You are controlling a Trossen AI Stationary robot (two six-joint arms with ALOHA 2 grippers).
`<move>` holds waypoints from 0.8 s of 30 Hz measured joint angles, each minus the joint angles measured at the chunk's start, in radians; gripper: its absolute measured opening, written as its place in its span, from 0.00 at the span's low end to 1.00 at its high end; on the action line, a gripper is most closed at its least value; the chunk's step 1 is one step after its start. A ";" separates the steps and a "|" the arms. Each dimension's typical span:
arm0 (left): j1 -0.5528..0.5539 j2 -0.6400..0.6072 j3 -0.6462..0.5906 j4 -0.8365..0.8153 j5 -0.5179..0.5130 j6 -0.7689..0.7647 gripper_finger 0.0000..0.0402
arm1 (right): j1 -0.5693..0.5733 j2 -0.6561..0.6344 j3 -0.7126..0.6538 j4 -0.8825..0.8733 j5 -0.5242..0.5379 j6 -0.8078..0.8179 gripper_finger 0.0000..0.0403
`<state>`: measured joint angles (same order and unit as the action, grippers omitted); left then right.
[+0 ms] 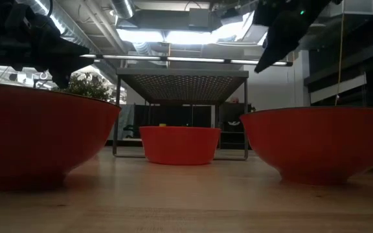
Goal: Pick & Place Mini bowls
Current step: Put the red bowl on the shelf
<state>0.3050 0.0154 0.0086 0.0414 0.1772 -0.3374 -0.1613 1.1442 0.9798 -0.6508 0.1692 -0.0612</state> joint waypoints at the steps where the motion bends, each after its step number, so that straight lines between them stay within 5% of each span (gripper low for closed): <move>1: 0.000 0.000 0.000 0.000 0.000 0.000 0.32 | -0.013 0.009 0.000 0.002 0.009 -0.018 0.05; 8: 0.000 0.000 0.000 0.000 0.000 0.000 0.32 | -0.082 0.028 0.000 -0.026 0.013 -0.108 0.05; 19: 0.000 0.000 0.000 0.000 0.000 0.000 0.32 | -0.176 0.034 0.000 -0.037 0.030 -0.016 0.05; 24: 0.000 0.000 0.000 0.000 0.000 0.000 0.32 | -0.201 0.084 0.000 -0.073 0.022 0.023 0.15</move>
<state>0.3050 0.0157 0.0083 0.0414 0.1772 -0.3374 -0.3621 1.2281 0.9798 -0.7237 0.1909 -0.0378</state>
